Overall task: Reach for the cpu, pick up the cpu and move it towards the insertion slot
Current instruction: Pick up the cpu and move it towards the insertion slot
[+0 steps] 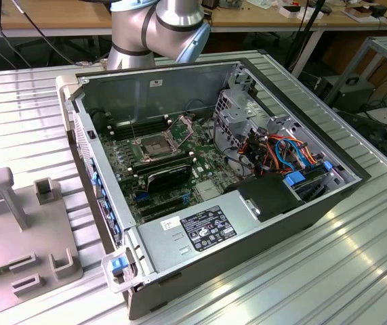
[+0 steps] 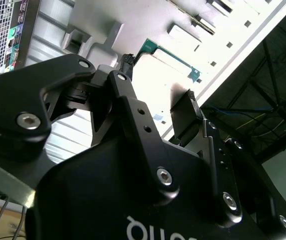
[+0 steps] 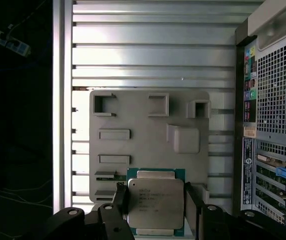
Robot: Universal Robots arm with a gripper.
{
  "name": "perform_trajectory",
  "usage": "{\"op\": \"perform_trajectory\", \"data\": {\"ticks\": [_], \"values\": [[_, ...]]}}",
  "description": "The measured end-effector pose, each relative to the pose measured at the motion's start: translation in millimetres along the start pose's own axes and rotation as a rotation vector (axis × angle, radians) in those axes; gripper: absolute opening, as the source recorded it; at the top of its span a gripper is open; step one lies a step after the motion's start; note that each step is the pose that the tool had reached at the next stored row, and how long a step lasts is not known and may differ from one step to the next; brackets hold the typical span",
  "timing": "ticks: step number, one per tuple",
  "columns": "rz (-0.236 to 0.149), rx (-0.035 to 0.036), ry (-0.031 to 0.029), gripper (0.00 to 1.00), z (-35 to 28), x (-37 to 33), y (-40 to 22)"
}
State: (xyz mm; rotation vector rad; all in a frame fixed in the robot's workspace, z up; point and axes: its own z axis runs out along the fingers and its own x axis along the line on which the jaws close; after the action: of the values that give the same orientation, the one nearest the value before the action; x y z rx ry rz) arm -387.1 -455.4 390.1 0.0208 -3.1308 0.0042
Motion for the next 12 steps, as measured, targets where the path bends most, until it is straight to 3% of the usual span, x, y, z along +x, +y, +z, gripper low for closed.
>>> {"op": "perform_trajectory", "data": {"ticks": [12], "values": [[0.0,0.0,0.0,0.55,-0.1,-7.6,-0.1]]}}
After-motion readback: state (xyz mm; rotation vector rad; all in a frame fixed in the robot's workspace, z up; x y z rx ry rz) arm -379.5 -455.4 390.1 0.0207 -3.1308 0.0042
